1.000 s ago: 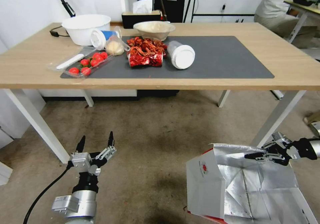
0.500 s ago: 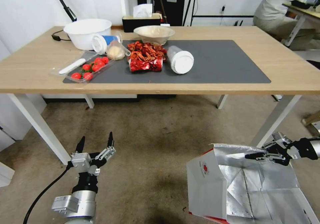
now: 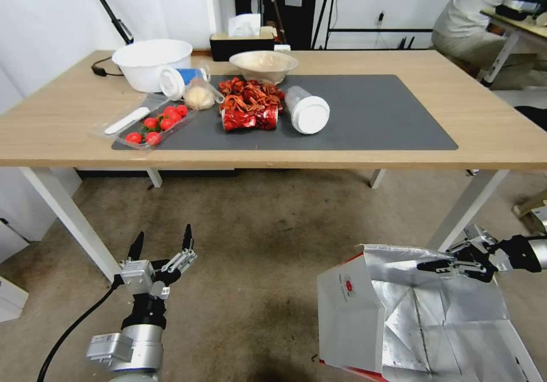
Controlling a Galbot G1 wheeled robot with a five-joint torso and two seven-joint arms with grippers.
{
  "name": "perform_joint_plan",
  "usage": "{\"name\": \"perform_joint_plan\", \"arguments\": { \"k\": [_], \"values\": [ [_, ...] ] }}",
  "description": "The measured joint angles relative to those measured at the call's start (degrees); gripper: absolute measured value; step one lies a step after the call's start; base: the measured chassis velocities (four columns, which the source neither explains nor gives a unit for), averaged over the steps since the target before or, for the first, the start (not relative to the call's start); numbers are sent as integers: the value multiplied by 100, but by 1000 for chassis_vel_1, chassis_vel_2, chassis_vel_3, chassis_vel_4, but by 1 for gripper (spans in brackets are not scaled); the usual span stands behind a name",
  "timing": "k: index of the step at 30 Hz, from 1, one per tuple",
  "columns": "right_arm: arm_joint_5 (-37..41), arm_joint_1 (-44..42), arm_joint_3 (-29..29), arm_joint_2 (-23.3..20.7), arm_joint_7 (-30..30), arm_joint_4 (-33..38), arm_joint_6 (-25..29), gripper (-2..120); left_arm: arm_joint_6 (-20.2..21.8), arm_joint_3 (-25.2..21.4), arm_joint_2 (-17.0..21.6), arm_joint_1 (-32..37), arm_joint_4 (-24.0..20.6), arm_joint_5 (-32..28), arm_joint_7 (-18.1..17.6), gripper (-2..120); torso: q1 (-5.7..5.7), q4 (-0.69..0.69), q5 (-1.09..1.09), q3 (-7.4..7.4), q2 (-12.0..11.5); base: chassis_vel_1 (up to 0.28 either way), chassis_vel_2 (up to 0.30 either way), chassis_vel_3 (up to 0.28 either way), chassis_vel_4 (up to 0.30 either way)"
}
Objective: Pick up the food delivery bag from the floor and place it on the table.
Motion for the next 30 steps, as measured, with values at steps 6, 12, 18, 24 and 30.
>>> {"name": "perform_joint_plan", "arguments": {
  "k": [6, 12, 18, 24, 30],
  "values": [
    [-2, 21, -6, 3, 0, -9, 0, 0, 6, -2, -2, -4, 1, 2, -10, 100, 49, 0, 0, 79, 127, 0, 0, 0, 0],
    [-3, 30, -14, 2, 0, -21, 1, 0, 15, -2, -2, -6, 5, 7, -12, 100, 112, 0, 0, 168, 279, 0, 0, 0, 0],
    [-4, 18, -14, 19, 0, -22, 5, 0, 18, 7, -7, -3, 4, 10, -17, 100, 163, 0, 0, 253, 418, 0, 0, 0, 0],
    [-4, 12, -11, 24, 0, -11, 5, 0, 18, 6, -10, 1, 2, 16, -21, 100, 219, 0, 0, 350, 571, 0, 0, 0, 0],
    [-4, 2, -9, 25, 0, -8, 5, 0, 18, 5, -15, 11, -1, 24, -22, 100, 281, 0, 0, 439, 720, 0, 0, 0, 0]
  ]
}}
